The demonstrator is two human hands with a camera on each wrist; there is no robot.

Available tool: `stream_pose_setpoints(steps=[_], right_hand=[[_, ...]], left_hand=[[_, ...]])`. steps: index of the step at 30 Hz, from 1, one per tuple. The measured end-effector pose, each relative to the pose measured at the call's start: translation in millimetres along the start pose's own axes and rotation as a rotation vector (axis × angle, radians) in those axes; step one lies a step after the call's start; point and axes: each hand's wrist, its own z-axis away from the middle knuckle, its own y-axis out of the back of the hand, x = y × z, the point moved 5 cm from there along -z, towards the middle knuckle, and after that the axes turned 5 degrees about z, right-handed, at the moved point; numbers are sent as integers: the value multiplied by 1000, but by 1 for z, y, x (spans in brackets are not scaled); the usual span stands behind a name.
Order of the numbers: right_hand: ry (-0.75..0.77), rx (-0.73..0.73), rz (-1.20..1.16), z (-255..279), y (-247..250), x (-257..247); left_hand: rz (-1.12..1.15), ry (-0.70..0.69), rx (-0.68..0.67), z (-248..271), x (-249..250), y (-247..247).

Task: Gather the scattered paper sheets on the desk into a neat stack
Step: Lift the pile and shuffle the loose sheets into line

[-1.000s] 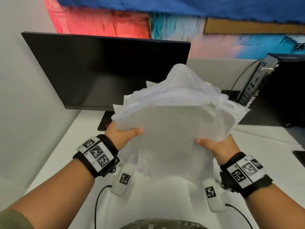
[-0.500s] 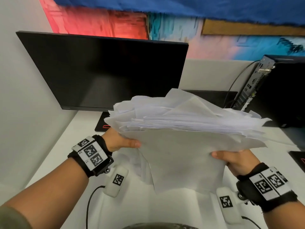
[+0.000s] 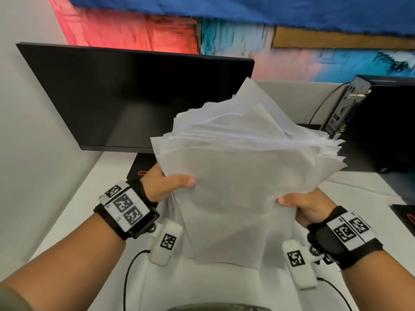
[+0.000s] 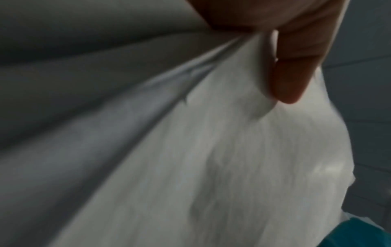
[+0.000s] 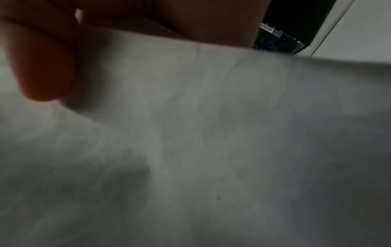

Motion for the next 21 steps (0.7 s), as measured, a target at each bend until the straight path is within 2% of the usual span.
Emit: stream_pose_setpoints(steps=[6, 11, 13, 17, 21], right_hand=[[57, -109, 145, 7, -6, -23], [47, -42, 203, -4, -6, -27], [67, 26, 229, -6, -9, -27], [208, 220, 301, 1, -26, -36], [335, 388, 225, 18, -31, -40]], left_hand=[[-21, 2, 10, 25, -2, 11], [-71, 35, 27, 37, -9, 12], [-93, 61, 22, 38, -16, 11], [-67, 108, 277, 36, -24, 18], [-104, -72, 255, 42, 10, 1]])
